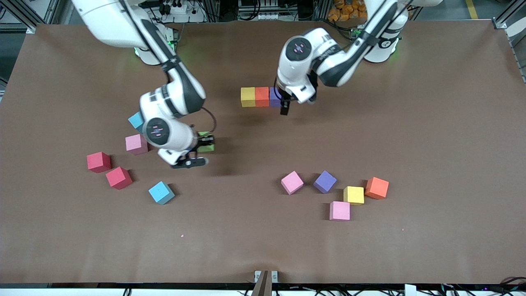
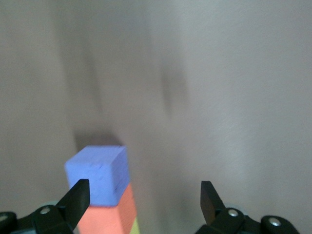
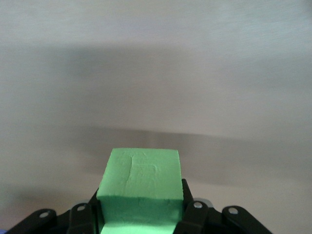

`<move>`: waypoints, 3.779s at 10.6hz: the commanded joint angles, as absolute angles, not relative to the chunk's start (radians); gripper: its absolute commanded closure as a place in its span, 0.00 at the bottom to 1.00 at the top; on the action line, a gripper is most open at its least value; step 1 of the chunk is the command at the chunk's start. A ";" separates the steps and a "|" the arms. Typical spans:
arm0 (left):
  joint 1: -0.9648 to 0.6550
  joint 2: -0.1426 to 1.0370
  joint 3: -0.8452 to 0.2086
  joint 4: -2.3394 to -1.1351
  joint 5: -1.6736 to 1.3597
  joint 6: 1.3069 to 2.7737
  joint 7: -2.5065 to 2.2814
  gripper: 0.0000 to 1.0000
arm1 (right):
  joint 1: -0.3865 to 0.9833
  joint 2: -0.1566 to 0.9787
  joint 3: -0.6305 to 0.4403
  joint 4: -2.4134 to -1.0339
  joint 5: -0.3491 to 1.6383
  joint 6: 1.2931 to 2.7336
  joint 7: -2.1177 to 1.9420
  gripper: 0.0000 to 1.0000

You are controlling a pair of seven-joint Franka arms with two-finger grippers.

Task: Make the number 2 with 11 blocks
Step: 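Set green below purple with the right gripper while the left gripper reaches purple, then grasp the second purple block with the left gripper while the right gripper withdraws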

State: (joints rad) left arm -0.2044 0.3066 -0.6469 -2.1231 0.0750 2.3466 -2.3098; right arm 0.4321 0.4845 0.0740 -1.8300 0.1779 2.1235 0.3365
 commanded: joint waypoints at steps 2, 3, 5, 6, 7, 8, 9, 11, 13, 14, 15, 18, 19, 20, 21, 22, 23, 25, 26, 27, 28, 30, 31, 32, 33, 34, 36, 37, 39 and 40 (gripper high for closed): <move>-0.060 0.331 -0.653 -2.051 0.091 2.313 -2.059 0.00 | 0.564 0.638 0.067 -1.591 0.186 2.076 0.552 0.76; -0.031 0.365 -0.650 -1.999 0.097 2.272 -2.005 0.00 | 0.598 0.656 0.067 -1.574 0.184 2.075 0.575 0.76; 0.014 0.495 -0.614 -1.779 0.100 2.112 -1.866 0.00 | 0.673 0.660 0.067 -1.566 0.187 2.085 0.613 0.76; 0.011 0.562 -0.577 -1.661 0.115 2.035 -1.806 0.00 | 0.689 0.663 0.069 -1.546 0.190 2.083 0.655 0.76; 0.005 0.616 -0.557 -1.572 0.142 1.985 -1.763 0.00 | 0.710 0.667 0.069 -1.519 0.192 2.076 0.702 0.76; 0.006 0.658 -0.551 -1.519 0.172 1.968 -1.741 0.00 | 0.730 0.669 0.069 -1.506 0.192 2.075 0.737 0.76; 0.006 0.696 -0.536 -1.478 0.185 1.968 -1.724 0.00 | 0.762 0.672 0.069 -1.505 0.190 2.082 0.759 0.76; -0.023 0.735 -0.488 -1.413 0.187 1.968 -1.677 0.00 | 0.825 0.713 0.066 -1.467 0.183 2.083 0.788 0.76; -0.037 0.752 -0.471 -1.391 0.189 1.970 -1.643 0.00 | 0.854 0.741 0.066 -1.447 0.179 2.086 0.833 0.76; -0.046 0.768 -0.466 -1.388 0.189 1.979 -1.614 0.00 | 0.880 0.745 0.066 -1.447 0.178 2.086 0.851 0.76; -0.069 0.781 -0.439 -1.378 0.189 1.991 -1.608 0.00 | 0.896 0.749 0.066 -1.451 0.176 2.088 0.854 0.76; -0.123 0.796 -0.373 -1.367 0.189 1.997 -1.566 0.00 | 0.903 0.770 0.064 -1.454 0.150 2.102 0.853 0.74; -0.123 0.796 -0.373 -1.367 0.187 1.999 -1.563 0.00 | 0.904 0.773 0.064 -1.456 0.140 2.102 0.848 0.72; -0.124 0.796 -0.373 -1.365 0.187 2.000 -1.563 0.00 | 0.905 0.776 0.064 -1.457 0.124 2.102 0.848 0.72; -0.127 0.796 -0.371 -1.367 0.189 2.020 -1.562 0.00 | 0.913 0.782 0.064 -1.460 0.114 2.102 0.845 0.72; -0.132 0.807 -0.371 -1.367 0.189 2.032 -1.560 0.00 | 0.916 0.784 0.064 -1.463 0.103 2.102 0.844 0.72; -0.133 0.814 -0.371 -1.368 0.189 2.040 -1.557 0.00 | 0.919 0.784 0.064 -1.465 0.101 2.105 0.844 0.71; -0.137 0.824 -0.371 -1.368 0.189 2.057 -1.557 0.00 | 0.933 0.782 0.064 -1.477 0.098 2.105 0.844 0.71; -0.135 0.828 -0.371 -1.368 0.189 2.060 -1.554 0.00 | 0.933 0.782 0.064 -1.479 0.098 2.105 0.845 0.71; -0.137 0.831 -0.371 -1.368 0.189 2.062 -1.545 0.00 | 0.937 0.782 0.066 -1.479 0.098 2.103 0.847 0.71; -0.137 0.837 -0.368 -1.368 0.189 2.071 -1.543 0.00 | 0.942 0.782 0.064 -1.480 0.098 2.102 0.848 0.70; -0.135 0.847 -0.367 -1.368 0.189 2.082 -1.537 0.00 | 0.942 0.779 0.064 -1.491 0.097 2.100 0.844 0.69; -0.135 0.848 -0.367 -1.368 0.190 2.085 -1.537 0.00 | 0.942 0.779 0.064 -1.491 0.095 2.100 0.842 0.69; -0.135 0.850 -0.367 -1.368 0.189 2.086 -1.537 0.00 | 0.940 0.781 0.064 -1.491 0.083 2.099 0.841 0.69; -0.130 0.853 -0.367 -1.370 0.189 2.104 -1.526 0.00 | 0.940 0.779 0.064 -1.491 0.080 2.098 0.841 0.68; -0.133 0.857 -0.365 -1.373 0.189 2.108 -1.525 0.00 | 0.940 0.781 0.064 -1.491 0.075 2.098 0.841 0.68; -0.135 0.867 -0.365 -1.373 0.190 2.112 -1.522 0.00 | 0.942 0.779 0.064 -1.490 0.071 2.100 0.845 0.21; -0.135 0.868 -0.365 -1.373 0.193 2.112 -1.522 0.11 | 0.946 0.775 0.061 -1.486 0.066 2.100 0.853 0.00; -0.135 0.870 -0.365 -1.374 0.207 2.112 -1.507 0.29 | 0.933 0.755 0.063 -1.470 0.074 2.097 0.918 0.00; -0.133 0.868 -0.365 -1.374 0.207 2.112 -1.474 0.40 | 0.931 0.752 0.061 -1.448 0.078 2.091 0.922 0.00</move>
